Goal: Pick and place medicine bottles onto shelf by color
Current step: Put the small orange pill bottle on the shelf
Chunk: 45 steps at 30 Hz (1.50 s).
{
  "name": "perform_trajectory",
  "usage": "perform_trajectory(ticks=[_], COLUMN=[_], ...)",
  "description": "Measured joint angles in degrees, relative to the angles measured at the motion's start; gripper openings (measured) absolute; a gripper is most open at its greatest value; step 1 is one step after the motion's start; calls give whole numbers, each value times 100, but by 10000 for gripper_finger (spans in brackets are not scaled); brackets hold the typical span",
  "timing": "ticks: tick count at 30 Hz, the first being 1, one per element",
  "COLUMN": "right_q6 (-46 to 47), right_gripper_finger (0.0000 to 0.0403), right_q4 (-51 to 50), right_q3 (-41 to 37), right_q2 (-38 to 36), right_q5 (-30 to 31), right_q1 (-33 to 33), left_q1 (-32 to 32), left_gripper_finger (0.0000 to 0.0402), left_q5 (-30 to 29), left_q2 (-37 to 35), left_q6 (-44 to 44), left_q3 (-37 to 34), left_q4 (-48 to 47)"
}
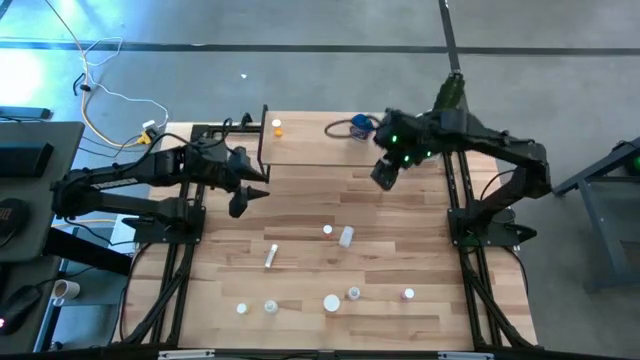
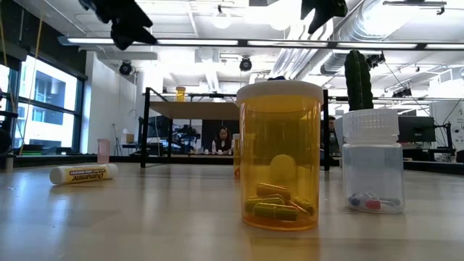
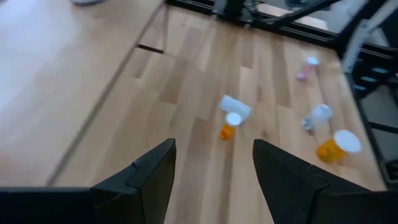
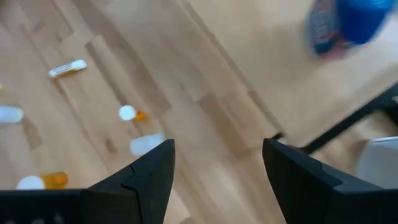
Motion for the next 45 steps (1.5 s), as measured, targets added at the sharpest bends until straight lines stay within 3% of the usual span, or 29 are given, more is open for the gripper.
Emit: perform_trajectory(ticks=[6,12,16,26,34,45], right_q6=[691,747,898,811,509,245], right_gripper_finger=[234,234,234,234,234,234], right_q4=[1160,2665,3553,5241,6069,6848], right_q3=[-832,-1664,-2165,-3250,-3878,-4049], right_q2=[-93,-93,-93,-73,89,1049], right_q5=[2,14,265,1148,1426,1450], right_q1=[733,1294,1537,2052,2163,2150], left_q1=[10,3,3,1,1,2], left_gripper_finger=[204,204,204,204,204,204], left_q5=[242,491,786,796,796,730], left_q2=[-286,-402,-404,-404,-401,-399], left_q6=[4,-10,-74,-203,-203,-192], left_q3=[-548,-793,-838,-840,-840,-840], left_q4=[417,484,433,375,373,347])
